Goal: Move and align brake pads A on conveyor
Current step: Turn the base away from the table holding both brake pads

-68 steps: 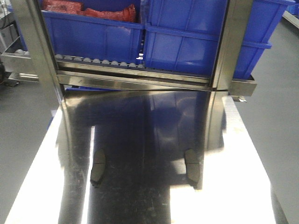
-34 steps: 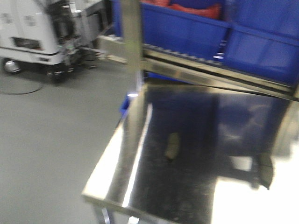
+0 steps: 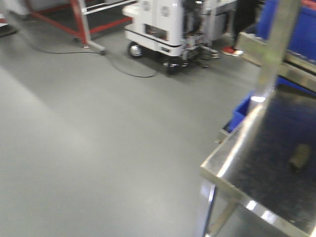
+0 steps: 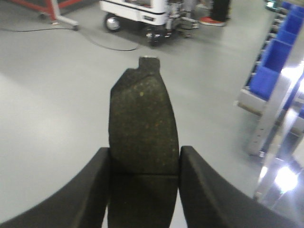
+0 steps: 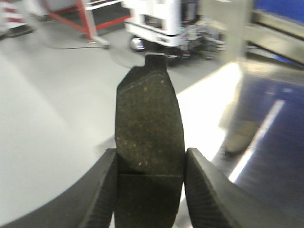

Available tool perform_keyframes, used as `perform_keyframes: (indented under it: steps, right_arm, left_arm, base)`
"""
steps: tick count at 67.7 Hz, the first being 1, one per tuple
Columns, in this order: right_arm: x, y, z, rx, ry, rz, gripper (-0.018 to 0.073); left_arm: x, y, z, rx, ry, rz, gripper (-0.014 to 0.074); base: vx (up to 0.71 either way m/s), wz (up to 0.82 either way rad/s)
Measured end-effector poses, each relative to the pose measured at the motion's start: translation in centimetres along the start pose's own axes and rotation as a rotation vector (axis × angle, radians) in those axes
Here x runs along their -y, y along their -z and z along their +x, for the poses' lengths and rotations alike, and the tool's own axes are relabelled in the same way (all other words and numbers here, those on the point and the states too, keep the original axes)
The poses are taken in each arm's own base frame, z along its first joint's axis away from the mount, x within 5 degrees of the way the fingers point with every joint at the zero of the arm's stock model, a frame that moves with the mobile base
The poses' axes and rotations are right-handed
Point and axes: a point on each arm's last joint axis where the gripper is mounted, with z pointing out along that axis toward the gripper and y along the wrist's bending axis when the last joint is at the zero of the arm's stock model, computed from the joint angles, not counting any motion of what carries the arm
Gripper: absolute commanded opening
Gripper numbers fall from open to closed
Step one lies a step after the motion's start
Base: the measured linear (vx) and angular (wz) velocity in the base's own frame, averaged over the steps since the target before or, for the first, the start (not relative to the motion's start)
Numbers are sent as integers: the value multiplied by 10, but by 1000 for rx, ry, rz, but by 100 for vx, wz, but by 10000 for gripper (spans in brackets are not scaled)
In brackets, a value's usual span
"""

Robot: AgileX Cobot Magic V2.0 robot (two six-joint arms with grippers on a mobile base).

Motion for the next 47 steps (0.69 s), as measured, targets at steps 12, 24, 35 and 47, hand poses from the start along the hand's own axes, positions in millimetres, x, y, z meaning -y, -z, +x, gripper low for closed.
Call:
perform_keyframes:
  steps: [12,24,35,47]
  right_arm:
    - [0,0,0,0,0,0,-8]
    - [0,0,0,0,-4,-3,-8]
    - [0,0,0,0,-4,-3,-8]
    - [0,0,0,0,-4,-3,-8]
  left_arm:
    - [0,0,0,0,0,0,-6]
    - [0,0,0,0,0,0,-6]
    - [0,0,0,0,0,0,-6]
    - [0,0,0,0,0,0,-6]
  base:
    - [-22,83]
    - [-22,84]
    - [-19,84]
    - [-14,82]
